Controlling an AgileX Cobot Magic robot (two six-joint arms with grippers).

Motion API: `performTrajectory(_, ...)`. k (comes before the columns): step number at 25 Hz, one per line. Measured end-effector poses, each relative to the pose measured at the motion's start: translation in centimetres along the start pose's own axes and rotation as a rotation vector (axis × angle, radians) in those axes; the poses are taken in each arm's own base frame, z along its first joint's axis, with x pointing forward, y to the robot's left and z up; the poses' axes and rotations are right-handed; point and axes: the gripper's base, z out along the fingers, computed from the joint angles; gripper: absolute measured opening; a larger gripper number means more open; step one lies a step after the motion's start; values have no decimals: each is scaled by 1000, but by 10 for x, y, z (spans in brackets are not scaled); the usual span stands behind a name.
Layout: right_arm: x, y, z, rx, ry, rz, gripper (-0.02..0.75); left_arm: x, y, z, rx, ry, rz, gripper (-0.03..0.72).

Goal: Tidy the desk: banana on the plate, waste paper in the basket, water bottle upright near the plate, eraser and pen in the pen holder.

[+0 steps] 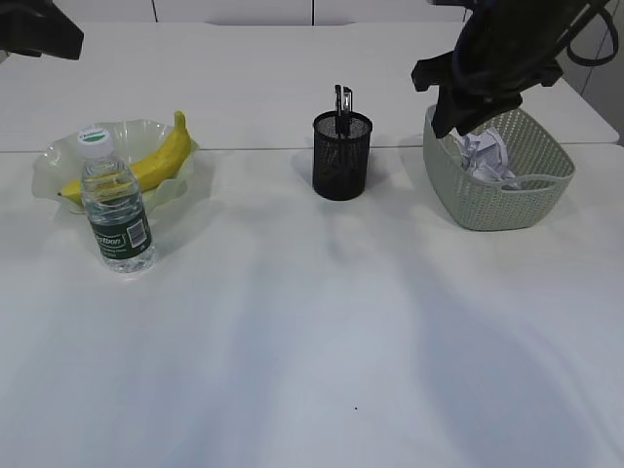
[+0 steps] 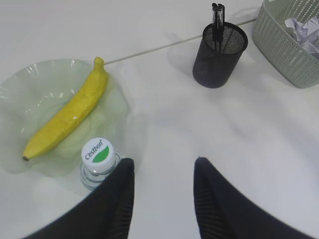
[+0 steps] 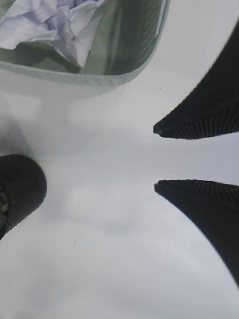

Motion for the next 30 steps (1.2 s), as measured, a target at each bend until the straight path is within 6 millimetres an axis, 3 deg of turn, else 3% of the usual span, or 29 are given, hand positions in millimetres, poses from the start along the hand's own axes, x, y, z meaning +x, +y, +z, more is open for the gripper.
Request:
performTrajectory(3,4,-2,0,25,48,15,218,3,0,-1,4,28,-8,286)
performTrajectory(9,20,-7,-21,111,58,42,218,9,-2,-16,3,94,-22,286)
performTrajectory(17,74,-10,-25,158,143,47,218,17,28,-39,-142,146,-141,279)
performTrajectory(20,97,-10,-29,157,146,55,218,20,29,-49,-151,162,-148,279)
performTrajectory(25,126,-6,-54,158,78,80,219,21,22,-76,-148,119,-142,277)
performTrajectory(30,139,-2,-92,156,-18,81,219,26,16,-107,-153,68,-140,253)
